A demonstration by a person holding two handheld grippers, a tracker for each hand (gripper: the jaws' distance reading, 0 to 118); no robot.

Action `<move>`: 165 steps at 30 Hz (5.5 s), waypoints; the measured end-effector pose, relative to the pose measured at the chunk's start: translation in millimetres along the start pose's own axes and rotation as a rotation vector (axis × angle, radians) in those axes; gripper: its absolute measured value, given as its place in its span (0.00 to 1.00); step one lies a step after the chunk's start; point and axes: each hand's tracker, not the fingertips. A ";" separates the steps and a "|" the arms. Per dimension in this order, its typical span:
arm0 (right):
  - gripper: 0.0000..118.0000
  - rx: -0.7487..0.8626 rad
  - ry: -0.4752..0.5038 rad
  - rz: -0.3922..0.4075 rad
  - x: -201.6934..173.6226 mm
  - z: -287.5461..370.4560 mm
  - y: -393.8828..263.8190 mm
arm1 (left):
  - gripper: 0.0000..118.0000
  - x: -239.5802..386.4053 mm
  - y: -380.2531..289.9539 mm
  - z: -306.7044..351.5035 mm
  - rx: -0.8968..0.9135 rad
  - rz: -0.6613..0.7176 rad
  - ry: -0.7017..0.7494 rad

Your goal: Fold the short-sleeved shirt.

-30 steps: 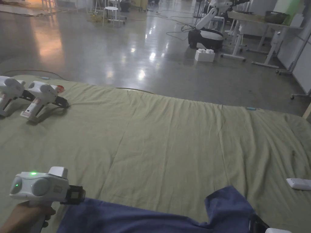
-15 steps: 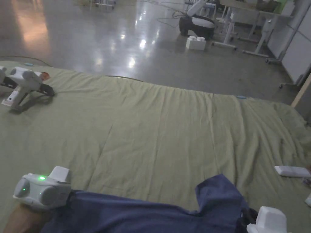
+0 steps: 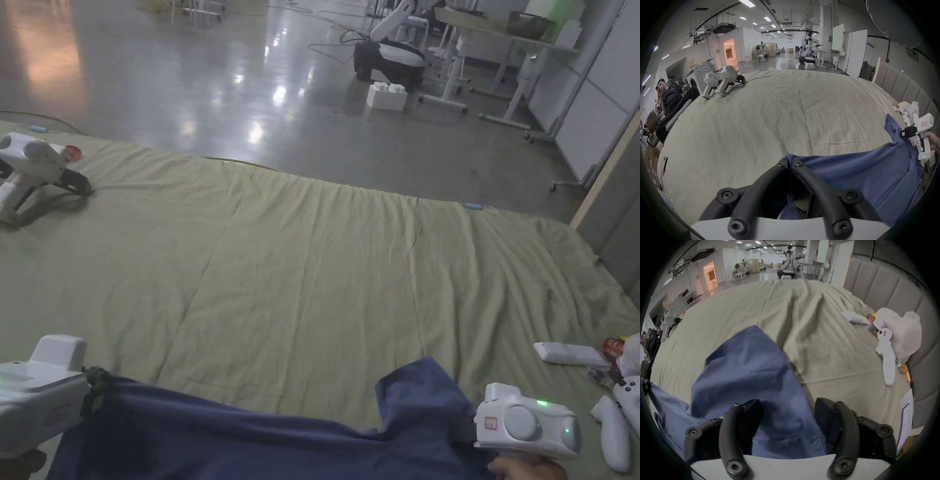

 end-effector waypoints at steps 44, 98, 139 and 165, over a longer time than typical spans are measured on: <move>0.01 0.046 0.002 0.181 9.3 157.0 -260.7 | 0.00 -32.0 -162.7 117.7 -0.149 0.009 -0.090; 0.00 0.885 0.075 0.095 -143.5 239.1 -126.1 | 0.05 -99.4 -85.7 116.0 -0.017 0.356 -0.400; 0.00 0.761 0.116 0.133 -141.6 223.5 -138.4 | 0.03 -175.7 -91.9 114.2 -0.177 0.525 -0.339; 0.00 0.741 0.115 0.097 -122.0 210.9 -159.1 | 0.04 81.2 -88.8 67.6 -0.383 0.347 -0.437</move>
